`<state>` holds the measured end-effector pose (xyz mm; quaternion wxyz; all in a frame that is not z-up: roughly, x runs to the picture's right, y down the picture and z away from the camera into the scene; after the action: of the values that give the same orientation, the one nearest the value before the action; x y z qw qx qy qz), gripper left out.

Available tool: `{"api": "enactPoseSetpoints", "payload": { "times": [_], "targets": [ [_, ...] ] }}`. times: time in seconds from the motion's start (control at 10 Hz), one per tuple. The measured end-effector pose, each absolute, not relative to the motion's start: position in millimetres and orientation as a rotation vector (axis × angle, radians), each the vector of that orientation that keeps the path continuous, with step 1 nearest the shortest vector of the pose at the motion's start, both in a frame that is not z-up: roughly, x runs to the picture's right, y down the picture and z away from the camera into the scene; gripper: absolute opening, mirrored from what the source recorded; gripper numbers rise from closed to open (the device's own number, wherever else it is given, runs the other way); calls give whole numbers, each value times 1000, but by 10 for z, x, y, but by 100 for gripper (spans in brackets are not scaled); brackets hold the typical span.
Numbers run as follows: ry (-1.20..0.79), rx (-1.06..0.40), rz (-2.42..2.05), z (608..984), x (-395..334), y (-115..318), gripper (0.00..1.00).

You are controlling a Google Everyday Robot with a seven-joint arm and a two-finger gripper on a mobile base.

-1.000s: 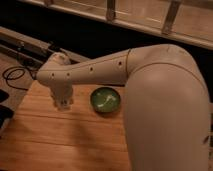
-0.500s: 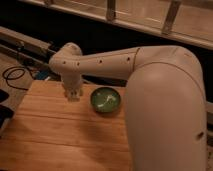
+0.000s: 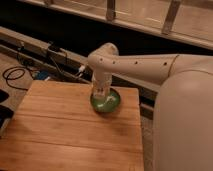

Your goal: Place the bottle in the ceramic bowl

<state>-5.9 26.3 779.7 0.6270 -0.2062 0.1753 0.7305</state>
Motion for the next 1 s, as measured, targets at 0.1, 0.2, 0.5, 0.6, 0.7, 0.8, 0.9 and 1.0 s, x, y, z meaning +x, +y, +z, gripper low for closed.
{"api": "enactPoseSetpoints", "payload": {
  "times": [0.1,0.2,0.5,0.6,0.7,0.8,0.9,1.0],
  "targets": [
    [404,-483,1706,7884,22,394,0],
    [389,-505,1739,7980,65,529,0],
    [339,-530,1716,8170,-3,629,0],
    [320,-536,1699,8198,-106,549,0],
    [303,-544,1685,8235,-266,457,1],
    [289,-551,1675,8273,-440,366,4],
    [275,-562,1664,8298,-639,285,4],
    [274,-560,1664,8307,-652,267,1]
  ]
}}
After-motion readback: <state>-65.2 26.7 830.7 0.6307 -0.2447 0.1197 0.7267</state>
